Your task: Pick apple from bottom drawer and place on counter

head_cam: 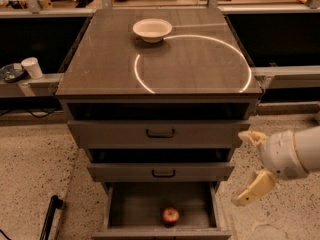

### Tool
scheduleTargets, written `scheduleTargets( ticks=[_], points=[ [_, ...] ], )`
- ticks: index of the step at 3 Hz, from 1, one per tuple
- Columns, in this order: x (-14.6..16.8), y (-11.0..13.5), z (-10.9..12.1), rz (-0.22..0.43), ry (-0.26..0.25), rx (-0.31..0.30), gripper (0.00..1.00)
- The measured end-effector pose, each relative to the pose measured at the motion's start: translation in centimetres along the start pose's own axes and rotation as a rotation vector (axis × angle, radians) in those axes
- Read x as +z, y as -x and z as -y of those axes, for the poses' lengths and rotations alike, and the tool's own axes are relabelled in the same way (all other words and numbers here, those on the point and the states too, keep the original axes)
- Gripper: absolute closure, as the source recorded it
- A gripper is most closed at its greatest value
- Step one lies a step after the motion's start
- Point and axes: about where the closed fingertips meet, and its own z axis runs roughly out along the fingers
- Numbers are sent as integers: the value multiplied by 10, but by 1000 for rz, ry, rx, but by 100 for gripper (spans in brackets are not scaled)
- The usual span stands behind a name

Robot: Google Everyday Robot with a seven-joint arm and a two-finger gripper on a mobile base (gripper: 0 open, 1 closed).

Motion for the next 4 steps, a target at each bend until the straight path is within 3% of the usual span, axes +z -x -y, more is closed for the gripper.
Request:
scheduleTargets(
  ticks=[1,2,3,4],
  points=[
    [22,-23,-10,130,14,98,0],
    [22,-22,-10,131,14,98,0],
    [44,-23,-10,237,4,120,0],
    [80,-30,-26,418,-57,177,0]
  ],
)
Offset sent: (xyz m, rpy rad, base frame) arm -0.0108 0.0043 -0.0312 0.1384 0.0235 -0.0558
